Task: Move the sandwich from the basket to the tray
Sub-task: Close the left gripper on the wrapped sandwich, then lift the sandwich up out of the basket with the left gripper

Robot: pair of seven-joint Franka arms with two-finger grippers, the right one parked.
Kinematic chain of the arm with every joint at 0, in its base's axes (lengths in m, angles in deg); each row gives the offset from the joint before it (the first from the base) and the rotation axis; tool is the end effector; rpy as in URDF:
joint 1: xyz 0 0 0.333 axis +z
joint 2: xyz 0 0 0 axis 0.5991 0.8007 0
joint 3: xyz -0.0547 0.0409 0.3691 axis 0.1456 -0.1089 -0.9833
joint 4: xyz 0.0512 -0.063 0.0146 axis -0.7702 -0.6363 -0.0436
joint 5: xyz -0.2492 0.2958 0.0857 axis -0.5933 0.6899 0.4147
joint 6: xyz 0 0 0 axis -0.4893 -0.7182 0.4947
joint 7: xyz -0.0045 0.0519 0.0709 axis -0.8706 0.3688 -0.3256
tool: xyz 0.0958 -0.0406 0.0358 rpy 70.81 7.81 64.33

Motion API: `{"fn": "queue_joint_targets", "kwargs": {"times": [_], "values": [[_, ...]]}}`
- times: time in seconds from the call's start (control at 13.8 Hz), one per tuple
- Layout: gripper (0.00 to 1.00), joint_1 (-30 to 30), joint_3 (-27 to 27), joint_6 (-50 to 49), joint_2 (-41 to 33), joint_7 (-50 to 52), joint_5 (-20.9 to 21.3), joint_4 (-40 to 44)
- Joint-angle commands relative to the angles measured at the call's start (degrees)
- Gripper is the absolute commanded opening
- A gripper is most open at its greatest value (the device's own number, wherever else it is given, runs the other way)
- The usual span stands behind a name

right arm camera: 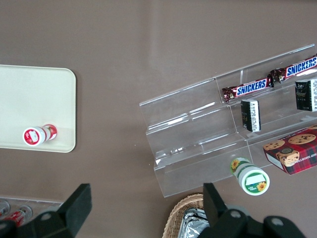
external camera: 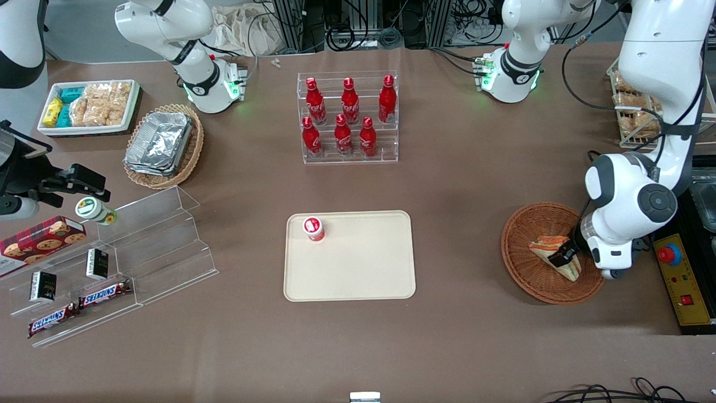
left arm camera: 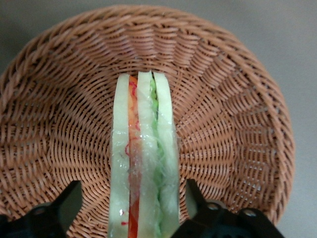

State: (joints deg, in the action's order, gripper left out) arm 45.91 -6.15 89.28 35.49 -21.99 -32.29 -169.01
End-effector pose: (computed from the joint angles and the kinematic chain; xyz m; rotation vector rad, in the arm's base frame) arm 0.6408 0.0218 0.2954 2.8862 1.1753 0.0235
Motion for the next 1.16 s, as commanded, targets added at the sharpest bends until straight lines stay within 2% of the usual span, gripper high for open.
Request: {"fn": "queue_joint_targets", "kwargs": {"times": [0.0, 0.07, 0.15, 0.29, 0.44, 0.65, 0.8, 0.95, 1.09], "values": [[0.28, 0.21, 0.2, 2.51, -1.81, 1.6, 1.97, -2.3], [0.06, 0.21, 0.2, 2.08, -2.24, 1.42, 1.97, -2.12], [0.0, 0.21, 0.2, 1.29, -3.03, 1.5, 2.15, -2.03], [0.0, 0.12, 0.29, -4.49, -5.4, 2.12, 2.06, 0.06], [0.0, 0.03, 0.47, -15.79, -8.47, 3.35, 2.06, 5.58], [0.0, -0.58, 1.17, -38.38, -10.16, 2.39, 1.8, 19.63], [0.0, -0.58, 3.71, -49.03, -10.07, -0.24, 1.1, 28.86], [0.0, -0.58, 7.56, -54.42, -10.68, -2.09, 1.09, 31.62], [0.0, -0.58, 12.75, -54.79, -11.48, -4.11, 1.09, 31.63]]}}
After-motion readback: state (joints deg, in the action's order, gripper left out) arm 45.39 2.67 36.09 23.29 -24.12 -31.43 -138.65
